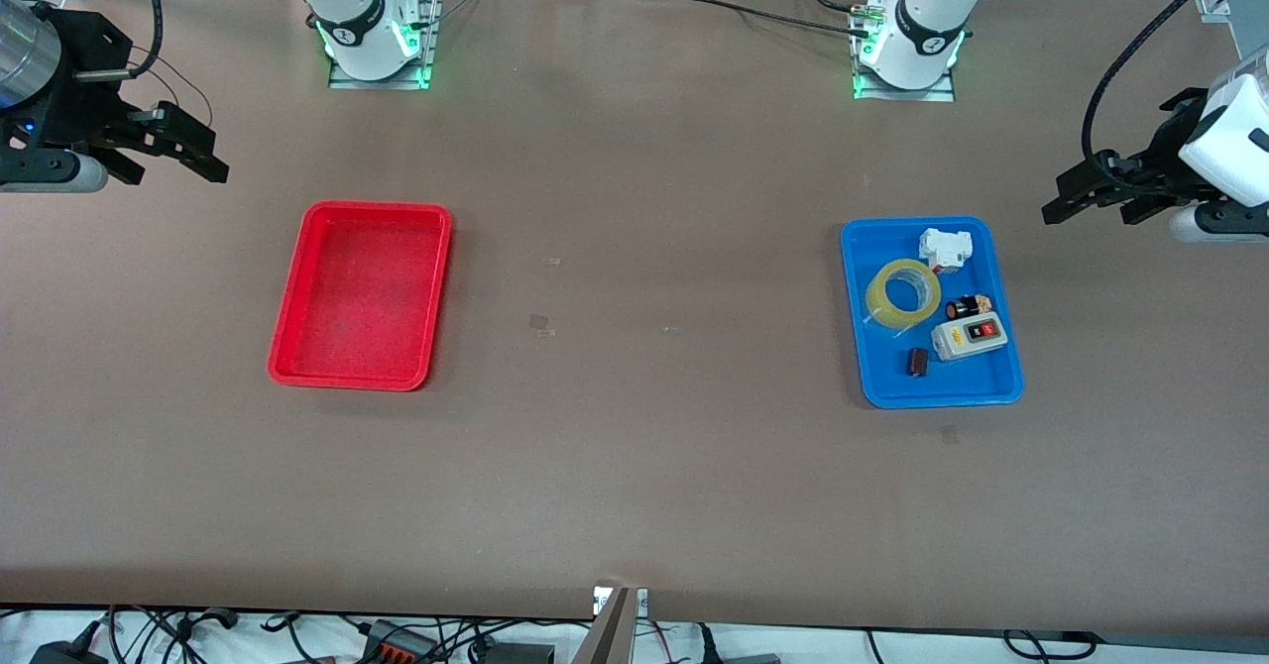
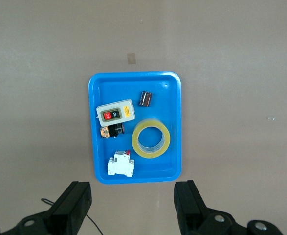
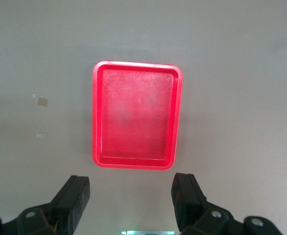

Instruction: Place and move tape with both arms

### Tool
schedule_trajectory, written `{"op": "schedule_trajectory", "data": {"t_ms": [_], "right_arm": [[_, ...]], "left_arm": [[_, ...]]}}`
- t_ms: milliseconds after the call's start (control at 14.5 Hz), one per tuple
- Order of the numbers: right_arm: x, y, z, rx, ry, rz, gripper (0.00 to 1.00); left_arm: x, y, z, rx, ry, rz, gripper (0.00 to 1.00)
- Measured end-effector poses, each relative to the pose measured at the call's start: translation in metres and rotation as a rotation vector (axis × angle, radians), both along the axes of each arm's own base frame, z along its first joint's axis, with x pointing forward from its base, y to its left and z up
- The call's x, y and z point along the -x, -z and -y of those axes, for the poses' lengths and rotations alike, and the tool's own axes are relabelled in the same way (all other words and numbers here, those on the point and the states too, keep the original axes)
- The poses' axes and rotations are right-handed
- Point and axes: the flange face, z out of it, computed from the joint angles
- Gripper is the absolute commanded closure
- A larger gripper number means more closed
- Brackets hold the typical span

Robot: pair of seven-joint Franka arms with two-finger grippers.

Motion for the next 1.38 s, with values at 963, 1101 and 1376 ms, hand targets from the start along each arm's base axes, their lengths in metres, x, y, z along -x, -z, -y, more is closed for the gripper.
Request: {"op": "schedule_trajectory", "data": {"t_ms": [963,1101,1376], "right_arm": [[0.000,0.000,0.003,0.000,0.005,0.000,0.02],[0.000,0.000,0.003,0.000,0.005,-0.001,0.02],[0.000,0.002,0.003,0.000,0.005,-0.003,0.02]], "left_arm": [[-0.004,0.007,0.002,0.001,0.010,-0.013,0.00],[-0.008,0.017,0.002,0.002,0.011,-0.029,0.00],[-0.017,0.046,0.001,0.004,0.011,-0.084,0.00]]}}
